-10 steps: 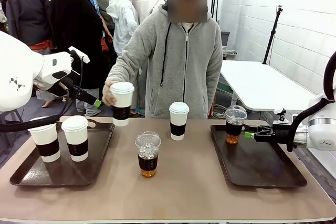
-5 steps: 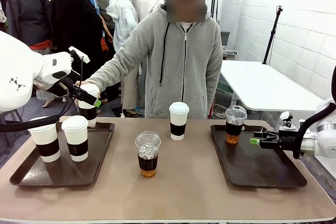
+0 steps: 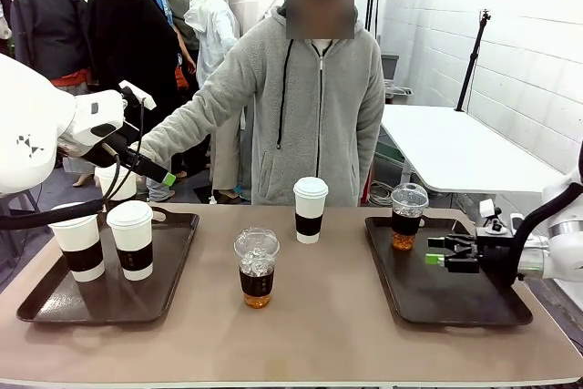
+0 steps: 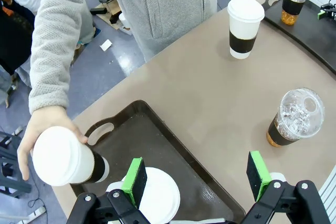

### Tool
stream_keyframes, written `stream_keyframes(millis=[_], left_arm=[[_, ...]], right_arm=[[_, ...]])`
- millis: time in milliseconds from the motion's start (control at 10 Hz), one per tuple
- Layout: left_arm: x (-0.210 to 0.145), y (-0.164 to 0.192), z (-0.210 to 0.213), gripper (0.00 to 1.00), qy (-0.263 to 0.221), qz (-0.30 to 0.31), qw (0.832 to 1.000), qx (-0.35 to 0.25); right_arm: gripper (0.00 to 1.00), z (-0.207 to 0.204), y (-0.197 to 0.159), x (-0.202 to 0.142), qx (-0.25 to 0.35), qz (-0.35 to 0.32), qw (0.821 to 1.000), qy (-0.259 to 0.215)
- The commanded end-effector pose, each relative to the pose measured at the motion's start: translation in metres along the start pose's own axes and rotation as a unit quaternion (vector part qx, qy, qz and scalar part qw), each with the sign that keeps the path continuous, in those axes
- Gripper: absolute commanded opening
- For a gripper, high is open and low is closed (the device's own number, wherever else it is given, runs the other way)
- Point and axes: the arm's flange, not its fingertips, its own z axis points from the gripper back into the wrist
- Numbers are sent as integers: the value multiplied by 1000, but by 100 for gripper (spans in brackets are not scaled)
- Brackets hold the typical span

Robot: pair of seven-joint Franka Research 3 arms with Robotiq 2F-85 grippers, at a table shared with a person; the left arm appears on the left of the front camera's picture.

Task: Distribute the coffee onto the tray.
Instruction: Pick up another iced Americano from the middle of the table and place it on the right Handle tray.

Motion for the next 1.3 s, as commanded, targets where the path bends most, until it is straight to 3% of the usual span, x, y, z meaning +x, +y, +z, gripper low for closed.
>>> stream_keyframes(millis=[0, 400, 800, 1100, 1200], left_arm=[[1, 2, 0, 100, 3, 2, 1000, 0], [1, 2, 0, 100, 3, 2, 1000, 0], [1, 2, 0, 100, 3, 2, 1000, 0], [1, 2, 0, 100, 3, 2, 1000, 0], [1, 2, 0, 100, 3, 2, 1000, 0]], right_arm=[[100, -18, 22, 4, 36, 27, 999, 12], [100, -73, 45, 8, 56, 62, 996, 1], [100, -116, 73, 9, 100, 76, 992, 19], [100, -127, 84, 7, 107, 84, 991, 3], [100, -126, 74, 10, 125, 69, 990, 19]])
